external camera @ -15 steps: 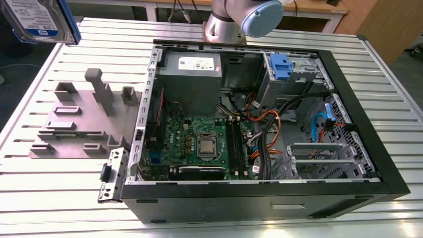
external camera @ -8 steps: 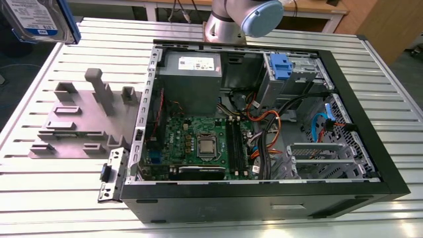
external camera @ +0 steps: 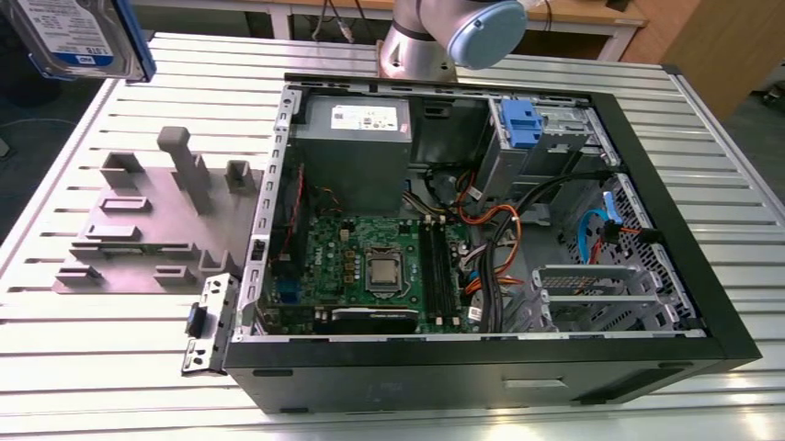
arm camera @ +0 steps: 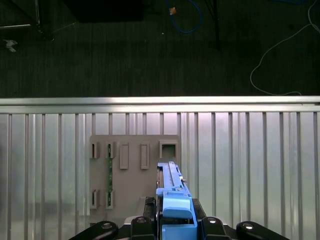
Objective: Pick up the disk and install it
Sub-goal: 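Pick up the disk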
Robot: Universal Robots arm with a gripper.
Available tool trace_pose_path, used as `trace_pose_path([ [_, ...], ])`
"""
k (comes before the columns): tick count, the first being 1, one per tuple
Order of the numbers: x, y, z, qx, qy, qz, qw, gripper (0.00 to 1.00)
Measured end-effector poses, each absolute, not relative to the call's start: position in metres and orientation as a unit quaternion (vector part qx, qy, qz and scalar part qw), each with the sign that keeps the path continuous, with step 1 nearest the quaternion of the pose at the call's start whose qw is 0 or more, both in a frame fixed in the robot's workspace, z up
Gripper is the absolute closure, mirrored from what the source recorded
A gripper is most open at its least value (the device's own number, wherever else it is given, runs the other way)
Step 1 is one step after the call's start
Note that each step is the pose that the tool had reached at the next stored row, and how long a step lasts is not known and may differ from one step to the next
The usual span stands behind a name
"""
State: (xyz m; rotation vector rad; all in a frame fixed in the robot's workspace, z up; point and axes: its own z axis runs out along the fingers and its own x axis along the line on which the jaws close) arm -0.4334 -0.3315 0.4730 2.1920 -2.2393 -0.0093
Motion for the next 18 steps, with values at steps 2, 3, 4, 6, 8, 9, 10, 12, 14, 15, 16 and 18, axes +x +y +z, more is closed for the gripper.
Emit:
trace_pose_path([
  [2,-0.4334,-0.3315,0.473,0.699,-0.715,-0.003,0.004,0.64],
  [3,-0.4334,-0.3316,0.473,0.699,-0.715,-0.003,0.004,0.64],
  [4,-0.4333,-0.3316,0.473,0.7,-0.715,-0.003,0.004,0.64],
  [6,-0.4332,-0.3316,0.473,0.7,-0.715,-0.003,0.004,0.64],
  [8,-0.4332,-0.3316,0.473,0.7,-0.715,-0.003,0.004,0.64],
  [9,-0.4332,-0.3316,0.473,0.7,-0.715,-0.003,0.004,0.64],
  [10,-0.4331,-0.3316,0.473,0.7,-0.715,-0.003,0.004,0.64],
  [12,-0.4331,-0.3316,0.473,0.699,-0.715,-0.003,0.004,0.64],
  [14,-0.433,-0.3319,0.473,0.7,-0.715,-0.003,0.004,0.64],
  [15,-0.433,-0.3323,0.4731,0.7,-0.715,-0.003,0.004,0.64],
  [16,-0.433,-0.333,0.473,0.7,-0.715,-0.003,0.004,0.64],
  [18,-0.433,-0.3353,0.473,0.7,-0.715,-0.003,0.004,0.64],
])
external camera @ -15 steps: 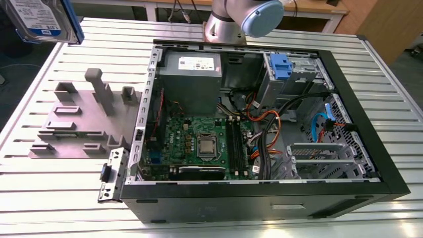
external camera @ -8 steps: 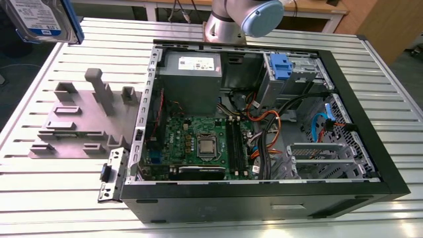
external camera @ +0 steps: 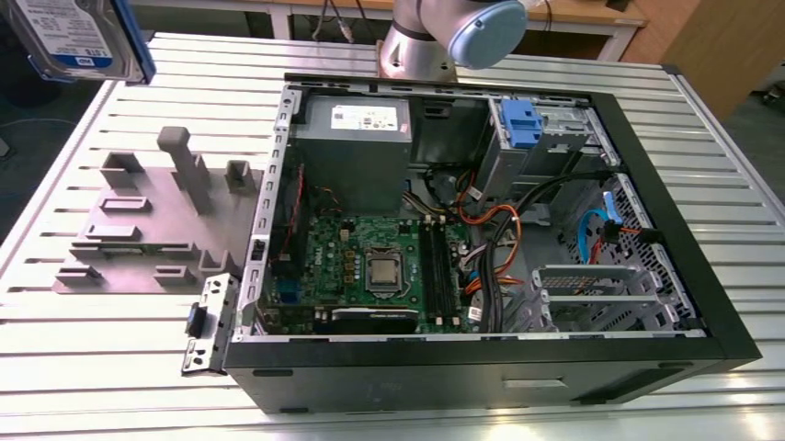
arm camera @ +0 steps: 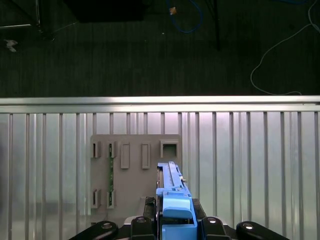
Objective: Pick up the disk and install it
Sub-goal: 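Pick up the disk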
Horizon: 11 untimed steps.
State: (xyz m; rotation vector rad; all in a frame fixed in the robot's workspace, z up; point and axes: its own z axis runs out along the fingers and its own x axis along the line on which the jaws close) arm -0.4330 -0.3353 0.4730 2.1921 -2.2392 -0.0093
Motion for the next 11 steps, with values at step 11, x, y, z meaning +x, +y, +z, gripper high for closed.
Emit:
trace_pose_path([
  [11,-0.4331,-0.3389,0.4793,0.7,-0.715,-0.003,0.004,0.64],
])
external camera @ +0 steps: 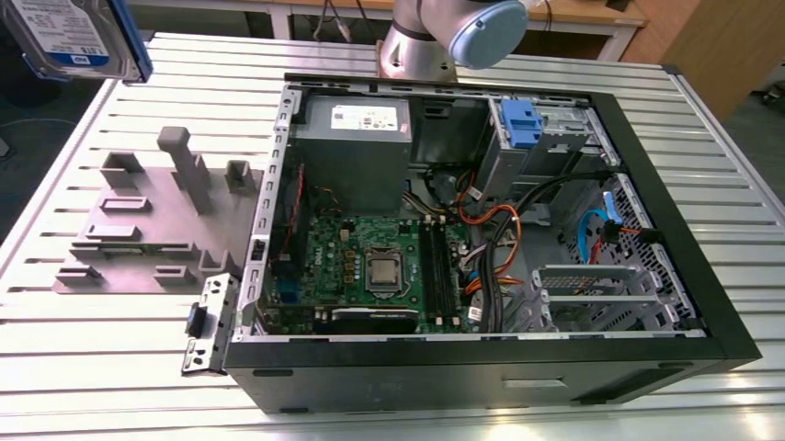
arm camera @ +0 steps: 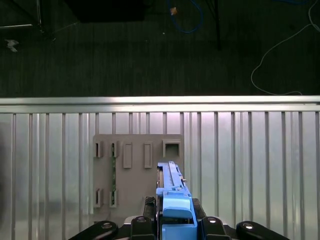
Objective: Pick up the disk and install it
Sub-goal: 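Pick up the disk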
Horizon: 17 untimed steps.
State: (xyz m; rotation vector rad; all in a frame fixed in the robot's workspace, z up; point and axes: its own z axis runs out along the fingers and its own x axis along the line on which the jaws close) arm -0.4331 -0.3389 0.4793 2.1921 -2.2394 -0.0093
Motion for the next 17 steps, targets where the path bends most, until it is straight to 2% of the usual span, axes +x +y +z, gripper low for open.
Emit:
trace_pose_path([
  [6,-0.433,-0.339,0.498,0.7,-0.715,-0.003,0.004,0.64],
  [17,-0.433,-0.339,0.5,0.7,-0.715,-0.003,0.004,0.64],
])
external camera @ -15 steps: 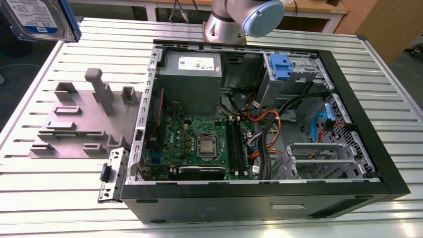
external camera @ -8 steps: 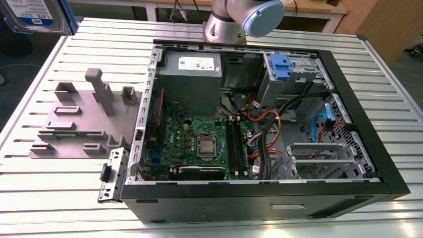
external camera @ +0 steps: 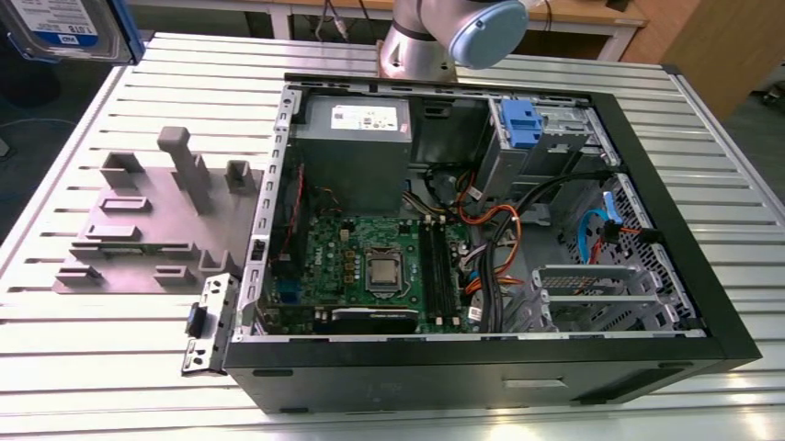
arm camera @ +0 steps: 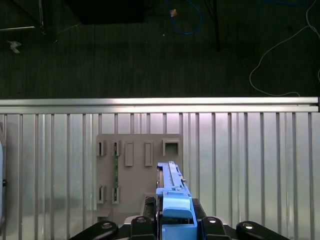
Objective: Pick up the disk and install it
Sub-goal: 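Pick up the disk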
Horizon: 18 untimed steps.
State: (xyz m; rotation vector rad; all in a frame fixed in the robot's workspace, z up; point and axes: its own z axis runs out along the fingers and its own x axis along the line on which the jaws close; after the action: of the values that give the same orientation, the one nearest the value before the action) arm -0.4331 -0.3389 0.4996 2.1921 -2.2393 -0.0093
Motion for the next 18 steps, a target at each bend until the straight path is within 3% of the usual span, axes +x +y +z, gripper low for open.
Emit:
trace_pose_path([
  [18,-0.422,-0.357,0.5,0.7,-0.715,-0.003,0.004,0.64],
])
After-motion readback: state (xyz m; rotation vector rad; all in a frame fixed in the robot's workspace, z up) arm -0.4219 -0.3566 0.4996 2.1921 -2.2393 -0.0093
